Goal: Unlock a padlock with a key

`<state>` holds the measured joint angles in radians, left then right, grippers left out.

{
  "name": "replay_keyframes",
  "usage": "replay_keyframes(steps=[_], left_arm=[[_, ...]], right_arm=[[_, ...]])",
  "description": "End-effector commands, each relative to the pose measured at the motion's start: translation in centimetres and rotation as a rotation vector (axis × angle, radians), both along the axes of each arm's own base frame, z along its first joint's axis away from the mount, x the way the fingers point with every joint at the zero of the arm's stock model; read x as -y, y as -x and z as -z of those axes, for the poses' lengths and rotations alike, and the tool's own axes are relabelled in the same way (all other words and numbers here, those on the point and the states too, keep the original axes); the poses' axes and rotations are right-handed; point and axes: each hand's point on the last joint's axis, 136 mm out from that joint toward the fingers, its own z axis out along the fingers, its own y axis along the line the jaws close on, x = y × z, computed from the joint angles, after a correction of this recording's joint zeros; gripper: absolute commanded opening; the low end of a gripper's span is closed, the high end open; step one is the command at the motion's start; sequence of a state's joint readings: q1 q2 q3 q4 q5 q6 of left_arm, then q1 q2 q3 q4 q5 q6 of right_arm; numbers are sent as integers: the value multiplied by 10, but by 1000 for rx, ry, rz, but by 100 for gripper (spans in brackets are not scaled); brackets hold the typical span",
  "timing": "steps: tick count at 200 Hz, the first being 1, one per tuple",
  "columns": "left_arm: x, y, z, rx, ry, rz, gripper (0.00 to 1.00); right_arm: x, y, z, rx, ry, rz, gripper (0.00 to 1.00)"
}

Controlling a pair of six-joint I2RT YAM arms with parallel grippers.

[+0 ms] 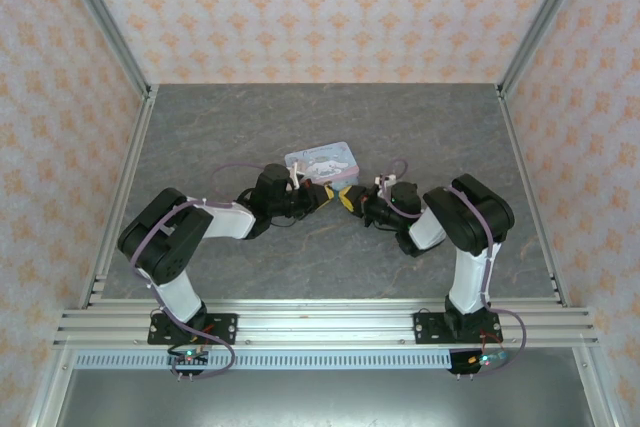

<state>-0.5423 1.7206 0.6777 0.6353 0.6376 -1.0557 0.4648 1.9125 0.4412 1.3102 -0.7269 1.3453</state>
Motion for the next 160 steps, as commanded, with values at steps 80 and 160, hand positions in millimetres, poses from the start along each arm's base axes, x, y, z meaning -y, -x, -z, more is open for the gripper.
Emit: replay_keyframes(steps=[80, 160], left_arm=[[-18, 6, 27, -32, -44, 65, 0], [-18, 9, 18, -73, -108, 123, 0]], right_arm=[[17, 11, -6, 46, 80, 39, 61], [24, 34, -12, 158, 480, -150, 60]])
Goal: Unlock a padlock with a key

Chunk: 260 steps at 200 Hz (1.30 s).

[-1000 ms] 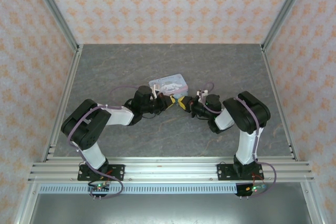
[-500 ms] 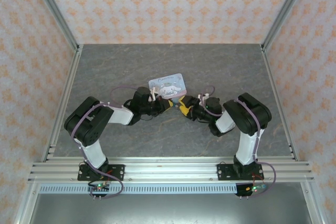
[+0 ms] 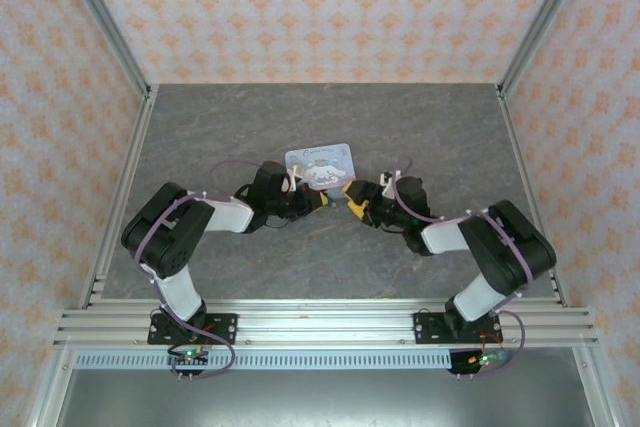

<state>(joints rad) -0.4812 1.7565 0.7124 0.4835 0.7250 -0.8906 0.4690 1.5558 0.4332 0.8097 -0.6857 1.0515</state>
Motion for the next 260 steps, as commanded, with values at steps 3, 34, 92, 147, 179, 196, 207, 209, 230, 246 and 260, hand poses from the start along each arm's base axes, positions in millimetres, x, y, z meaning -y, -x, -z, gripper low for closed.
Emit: replay_keyframes(steps=[3, 34, 92, 147, 179, 196, 207, 209, 230, 246, 260], left_arm=[[-2, 6, -9, -50, -9, 29, 0], [0, 6, -14, -106, -5, 20, 0], [4, 2, -34, -223, -6, -12, 0], [7, 1, -35, -294, -7, -20, 0], [7, 2, -37, -302, -8, -17, 0], [8, 3, -36, -308, -8, -15, 0], [7, 3, -36, -310, -8, -16, 0], [7, 3, -36, -309, -7, -14, 0], [8, 3, -36, -309, -6, -14, 0], [8, 3, -36, -311, -5, -15, 0], [8, 3, -37, -313, -3, -15, 0]], right_arm=[[11, 16, 13, 53, 286, -104, 60], [21, 24, 12, 150, 511, -184, 59], [9, 32, 16, 262, 709, -323, 56], [-1, 30, 22, 366, 860, -403, 52], [-5, 25, 22, 412, 877, -421, 49], [-9, 23, 22, 435, 877, -438, 48], [-12, 22, 23, 449, 874, -448, 47], [-12, 22, 22, 452, 873, -450, 47], [-18, 20, 21, 480, 867, -459, 46], [-21, 19, 22, 493, 866, -468, 46], [-25, 17, 21, 506, 862, -476, 46]])
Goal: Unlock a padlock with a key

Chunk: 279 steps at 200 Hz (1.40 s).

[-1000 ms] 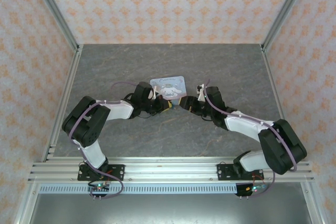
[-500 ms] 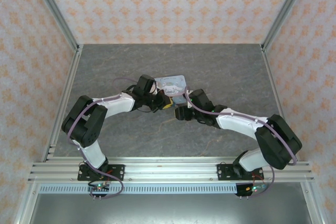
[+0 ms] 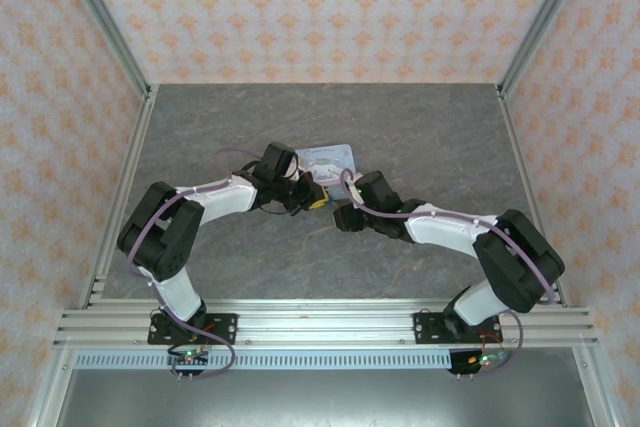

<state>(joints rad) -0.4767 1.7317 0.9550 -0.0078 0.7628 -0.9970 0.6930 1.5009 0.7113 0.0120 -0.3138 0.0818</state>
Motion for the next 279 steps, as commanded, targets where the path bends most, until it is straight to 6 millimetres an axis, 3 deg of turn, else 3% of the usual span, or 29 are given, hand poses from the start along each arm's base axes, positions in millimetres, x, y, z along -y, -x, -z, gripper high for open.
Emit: replay_keyframes(steps=[1, 108, 239, 279], left_arm=[[5, 1, -17, -20, 49, 17, 0], [6, 3, -17, -34, 59, 20, 0], [2, 11, -6, -53, 41, 29, 0], [1, 12, -5, -48, 35, 30, 0]], right_arm=[[-15, -13, -15, 75, -21, -40, 46], [-25, -34, -12, 149, -29, -9, 42], [-39, -37, -28, 151, -111, -24, 0], [-39, -35, -34, 140, -145, -21, 3]])
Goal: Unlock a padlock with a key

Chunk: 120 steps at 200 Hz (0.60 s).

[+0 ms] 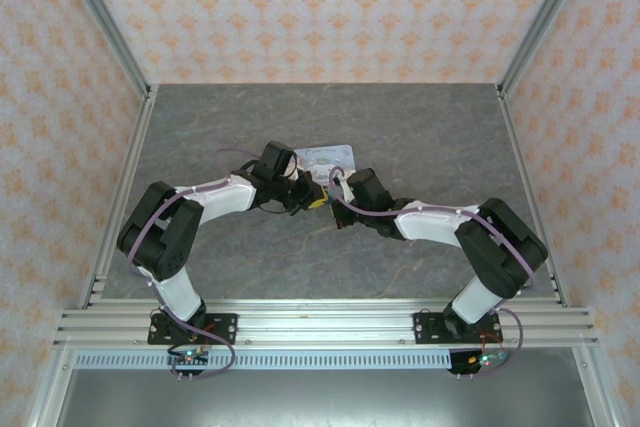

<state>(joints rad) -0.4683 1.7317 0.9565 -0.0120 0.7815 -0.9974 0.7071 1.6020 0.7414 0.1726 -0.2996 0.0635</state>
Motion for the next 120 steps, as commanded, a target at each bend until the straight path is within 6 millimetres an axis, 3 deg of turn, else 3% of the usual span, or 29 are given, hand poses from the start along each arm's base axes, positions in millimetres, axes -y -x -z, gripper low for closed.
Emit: replay_keyframes(steps=[1, 38, 91, 120], left_arm=[[2, 12, -4, -37, 23, 27, 0], [0, 11, -2, -25, 8, 24, 0], [-9, 15, 7, 12, -78, 67, 0], [-14, 20, 10, 25, -115, 97, 13]], right_arm=[[-16, -12, -34, 54, -104, -7, 4], [0, -4, -35, 28, -113, 11, 36], [35, 11, -38, -39, -229, 162, 58], [32, 18, -38, -114, -308, 198, 61]])
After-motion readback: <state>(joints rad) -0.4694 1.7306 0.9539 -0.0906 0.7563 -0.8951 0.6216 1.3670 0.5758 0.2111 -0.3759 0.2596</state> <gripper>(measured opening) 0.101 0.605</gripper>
